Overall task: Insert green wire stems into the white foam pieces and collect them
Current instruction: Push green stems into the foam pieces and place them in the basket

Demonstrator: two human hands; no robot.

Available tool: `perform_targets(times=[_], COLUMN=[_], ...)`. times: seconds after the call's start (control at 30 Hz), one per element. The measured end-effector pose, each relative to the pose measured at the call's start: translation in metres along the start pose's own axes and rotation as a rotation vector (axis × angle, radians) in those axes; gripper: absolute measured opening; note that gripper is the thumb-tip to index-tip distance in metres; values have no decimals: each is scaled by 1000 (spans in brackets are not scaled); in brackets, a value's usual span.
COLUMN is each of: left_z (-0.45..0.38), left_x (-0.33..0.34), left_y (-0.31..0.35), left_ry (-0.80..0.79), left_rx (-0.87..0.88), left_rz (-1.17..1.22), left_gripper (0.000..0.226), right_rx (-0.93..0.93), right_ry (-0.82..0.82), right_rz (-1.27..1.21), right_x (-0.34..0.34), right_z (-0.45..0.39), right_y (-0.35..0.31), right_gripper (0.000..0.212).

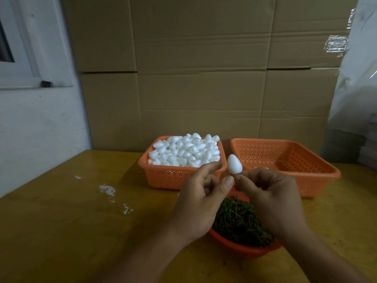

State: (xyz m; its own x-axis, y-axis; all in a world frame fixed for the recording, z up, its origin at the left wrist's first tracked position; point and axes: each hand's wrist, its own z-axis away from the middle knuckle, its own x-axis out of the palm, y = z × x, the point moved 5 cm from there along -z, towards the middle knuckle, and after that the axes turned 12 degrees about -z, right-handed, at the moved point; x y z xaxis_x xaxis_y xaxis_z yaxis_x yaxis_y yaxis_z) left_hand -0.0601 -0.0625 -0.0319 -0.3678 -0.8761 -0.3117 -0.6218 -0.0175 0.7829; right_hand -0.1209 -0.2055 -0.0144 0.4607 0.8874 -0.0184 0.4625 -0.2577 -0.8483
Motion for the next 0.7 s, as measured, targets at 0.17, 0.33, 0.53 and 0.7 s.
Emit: perform_targets(times=[0.17, 0.33, 0.53, 0.7], left_z=[3, 6, 7, 8], left_x=[0, 2, 5, 5], left_y=[-11, -14, -11, -8], left_ry=[5, -19, -25, -27], left_rx=[-32, -31, -11, 10], left_rz=[-163, -209, -228, -238], left_gripper=[28, 23, 18, 8], right_rx=[81, 121, 232, 428], right_ry=[97, 166, 146, 69], right_rz=[164, 367, 652, 897], right_x=[-29, -55, -75, -80], right_z=[-35, -74, -110, -136], right_y=[16, 31, 48, 69], right_gripper=[10, 11, 26, 59])
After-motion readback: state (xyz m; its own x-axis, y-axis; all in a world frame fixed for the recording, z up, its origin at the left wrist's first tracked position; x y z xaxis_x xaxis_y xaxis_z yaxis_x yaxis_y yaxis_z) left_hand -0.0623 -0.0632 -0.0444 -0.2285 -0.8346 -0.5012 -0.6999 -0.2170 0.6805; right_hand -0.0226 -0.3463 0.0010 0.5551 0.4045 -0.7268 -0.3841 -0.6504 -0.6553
